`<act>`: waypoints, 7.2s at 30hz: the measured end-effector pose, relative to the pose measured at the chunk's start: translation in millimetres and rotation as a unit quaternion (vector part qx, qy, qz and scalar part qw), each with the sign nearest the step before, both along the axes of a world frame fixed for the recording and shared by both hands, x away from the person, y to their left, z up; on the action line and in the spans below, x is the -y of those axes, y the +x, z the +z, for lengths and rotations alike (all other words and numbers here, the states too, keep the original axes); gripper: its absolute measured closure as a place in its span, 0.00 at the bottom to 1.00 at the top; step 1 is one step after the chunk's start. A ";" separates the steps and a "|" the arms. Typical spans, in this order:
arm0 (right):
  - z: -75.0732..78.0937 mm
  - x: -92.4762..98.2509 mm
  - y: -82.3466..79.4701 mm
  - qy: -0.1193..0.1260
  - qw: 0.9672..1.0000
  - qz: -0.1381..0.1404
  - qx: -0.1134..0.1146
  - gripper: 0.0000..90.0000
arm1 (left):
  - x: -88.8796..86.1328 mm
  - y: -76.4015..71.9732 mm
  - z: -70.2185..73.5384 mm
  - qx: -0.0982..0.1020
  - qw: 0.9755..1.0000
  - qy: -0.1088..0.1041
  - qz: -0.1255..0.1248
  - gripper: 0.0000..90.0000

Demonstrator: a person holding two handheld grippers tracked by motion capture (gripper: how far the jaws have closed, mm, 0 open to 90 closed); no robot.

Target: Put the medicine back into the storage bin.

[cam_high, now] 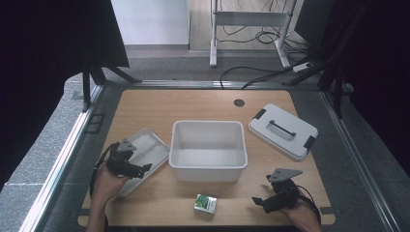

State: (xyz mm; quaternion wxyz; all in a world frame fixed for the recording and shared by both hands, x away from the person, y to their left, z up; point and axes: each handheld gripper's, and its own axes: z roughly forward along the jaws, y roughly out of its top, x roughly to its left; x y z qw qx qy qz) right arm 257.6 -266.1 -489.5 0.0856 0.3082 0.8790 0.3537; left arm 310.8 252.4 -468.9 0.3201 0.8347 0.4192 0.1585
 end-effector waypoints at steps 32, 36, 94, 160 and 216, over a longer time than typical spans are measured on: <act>13.4 -110.1 -15.1 0.017 0.986 0.167 -0.011 0.08 | 7.1 3.3 -4.7 -0.014 1.000 0.012 -0.009 0.00; 10.9 -127.3 -14.9 0.009 0.981 0.191 -0.015 0.13 | 5.6 2.9 -4.8 -0.015 1.000 0.011 -0.008 0.00; 115.0 -156.5 27.0 -0.029 0.954 0.298 -0.010 0.50 | 2.7 2.8 -7.1 -0.023 1.000 0.008 -0.007 0.00; 90.7 -186.9 145.1 -0.154 0.965 0.213 -0.001 0.40 | 0.4 5.5 -14.7 -0.031 0.999 0.004 -0.007 0.00; 108.1 -10.7 94.1 -0.042 0.998 0.008 0.047 0.04 | 2.2 8.3 -16.2 -0.043 0.999 0.023 0.000 0.00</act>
